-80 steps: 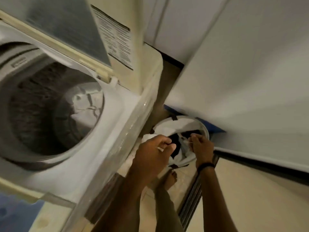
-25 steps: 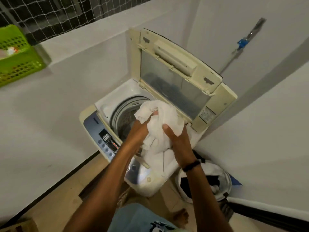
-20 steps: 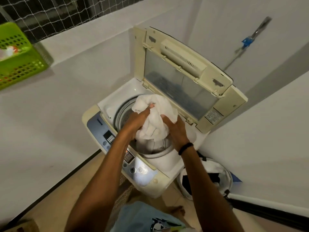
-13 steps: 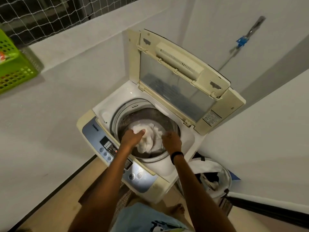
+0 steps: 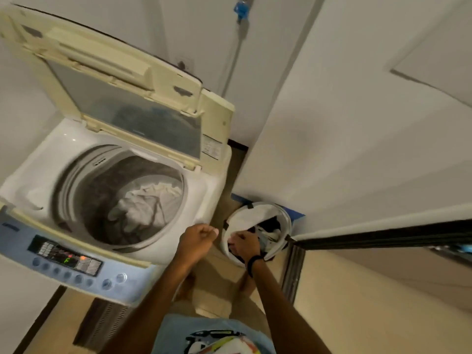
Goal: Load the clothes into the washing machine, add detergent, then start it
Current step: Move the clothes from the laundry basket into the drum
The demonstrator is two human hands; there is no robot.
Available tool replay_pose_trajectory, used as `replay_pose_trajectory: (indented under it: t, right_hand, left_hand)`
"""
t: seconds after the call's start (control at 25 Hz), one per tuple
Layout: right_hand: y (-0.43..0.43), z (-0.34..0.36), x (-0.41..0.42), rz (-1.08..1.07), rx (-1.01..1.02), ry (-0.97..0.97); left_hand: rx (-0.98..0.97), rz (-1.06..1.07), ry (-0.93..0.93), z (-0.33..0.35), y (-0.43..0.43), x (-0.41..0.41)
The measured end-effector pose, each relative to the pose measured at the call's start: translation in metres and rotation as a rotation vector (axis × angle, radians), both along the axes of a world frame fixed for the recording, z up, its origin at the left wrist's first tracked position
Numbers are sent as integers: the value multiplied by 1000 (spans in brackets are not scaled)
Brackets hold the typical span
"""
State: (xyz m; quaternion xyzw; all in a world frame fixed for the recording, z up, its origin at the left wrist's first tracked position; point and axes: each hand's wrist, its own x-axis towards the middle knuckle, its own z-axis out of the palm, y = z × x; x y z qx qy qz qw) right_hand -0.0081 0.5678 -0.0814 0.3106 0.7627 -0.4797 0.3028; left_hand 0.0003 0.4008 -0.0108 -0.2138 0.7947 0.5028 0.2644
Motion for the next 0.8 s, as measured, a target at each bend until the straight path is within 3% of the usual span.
replay_pose_trajectory:
  t: [0.08, 0.2, 0.4, 0.64, 0.8]
  right_hand:
    - [48, -43, 17, 64, -10, -148]
    - [109, -95, 23, 182, 93, -171]
    - [180, -223, -15, 273, 202, -247]
    - [219, -424, -69, 561, 268, -327]
    - [195, -543, -76, 544, 200, -411]
  left_hand:
    - [-62, -72, -72, -22, 39, 3]
    - [-158, -67, -228, -76, 98, 2]
    - [-258, -18, -369, -226, 173, -26]
    - [-164, 80, -460, -429, 206, -64]
    - [-74, 234, -506, -538, 203, -64]
